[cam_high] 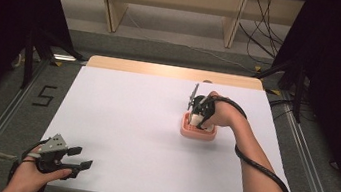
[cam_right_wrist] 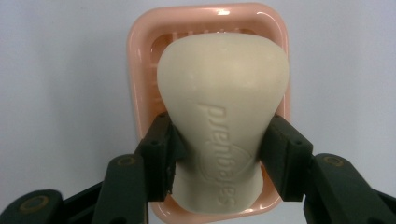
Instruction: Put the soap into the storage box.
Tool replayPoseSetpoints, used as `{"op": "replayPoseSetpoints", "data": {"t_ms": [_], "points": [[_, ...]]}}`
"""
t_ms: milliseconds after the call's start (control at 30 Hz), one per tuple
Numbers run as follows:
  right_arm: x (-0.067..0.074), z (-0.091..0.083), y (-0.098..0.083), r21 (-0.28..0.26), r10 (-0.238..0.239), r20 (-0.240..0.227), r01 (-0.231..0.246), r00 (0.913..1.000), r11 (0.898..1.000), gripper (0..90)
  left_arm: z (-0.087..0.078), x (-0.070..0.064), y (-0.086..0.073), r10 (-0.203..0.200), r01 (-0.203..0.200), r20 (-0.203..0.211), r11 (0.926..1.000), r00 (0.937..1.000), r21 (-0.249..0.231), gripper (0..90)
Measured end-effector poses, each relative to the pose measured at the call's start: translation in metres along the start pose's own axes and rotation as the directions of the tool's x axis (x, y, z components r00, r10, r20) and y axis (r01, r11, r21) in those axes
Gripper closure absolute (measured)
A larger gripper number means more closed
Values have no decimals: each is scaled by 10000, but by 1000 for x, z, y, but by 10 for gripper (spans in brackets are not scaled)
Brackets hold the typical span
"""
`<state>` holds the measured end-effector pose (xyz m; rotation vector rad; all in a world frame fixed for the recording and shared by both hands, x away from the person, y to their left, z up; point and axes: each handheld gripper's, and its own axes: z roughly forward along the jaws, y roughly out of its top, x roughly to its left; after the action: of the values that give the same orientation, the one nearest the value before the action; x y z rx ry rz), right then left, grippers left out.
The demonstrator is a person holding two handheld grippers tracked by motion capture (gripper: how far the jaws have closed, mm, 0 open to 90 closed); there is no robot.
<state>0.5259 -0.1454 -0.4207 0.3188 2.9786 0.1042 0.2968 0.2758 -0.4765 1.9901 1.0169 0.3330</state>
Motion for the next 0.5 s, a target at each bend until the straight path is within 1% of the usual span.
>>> {"op": "replayPoseSetpoints", "data": {"t_ms": [33,67,100,133,200,233,267,300,333,367,400,433,467,500], "points": [[-2,2,-1,-85,-253,137,255,9996,9996,504,0,0,0,-4,4,-5,10000,10000,1,329],[-1,1,0,7,40,-190,-40,9998,10000,504,0,0,0,-5,5,-4,10000,10000,-4,329],[-3,4,-1,-158,-428,203,431,9989,9989,504,0,0,0,4,-4,-3,10000,10000,3,329],[-3,5,-1,-284,-379,182,384,9991,9989,503,0,0,0,-11,11,-6,10000,10000,-54,329],[-3,5,-1,-318,-242,115,245,9996,9992,503,0,0,0,-14,14,-3,10000,10000,-55,329],[-4,5,-2,-337,-274,159,279,9995,9990,503,0,0,0,1,-1,-1,10000,10000,-52,329],[-5,6,-2,-358,-549,209,556,9983,9978,500,0,0,0,-12,12,-3,10000,10000,-60,329],[-5,6,-2,-356,-551,179,557,9983,9978,494,0,0,0,2,-2,-9,10000,10000,-60,329],[-5,7,-3,-330,-441,173,446,9989,9985,494,0,0,0,5,-5,-8,10000,10000,-59,329],[-2,5,-3,-305,109,58,-107,9999,9995,491,0,-1,0,-143,143,3,9999,9999,-52,329],[-1,3,-3,-332,373,0,-373,9993,9988,486,1,0,0,-139,139,33,9999,9999,-53,329],[-1,2,-3,-492,309,169,-300,9994,9983,473,0,-1,0,-105,105,-19,9999,9999,8,329],[-3,1,-4,-635,266,180,-254,9995,9977,458,0,0,0,3,-3,-12,10000,10000,-9,329],[-2,-3,-5,-575,357,407,-333,9985,9978,446,0,0,0,5,-5,-13,10000,10000,-15,329]]}}
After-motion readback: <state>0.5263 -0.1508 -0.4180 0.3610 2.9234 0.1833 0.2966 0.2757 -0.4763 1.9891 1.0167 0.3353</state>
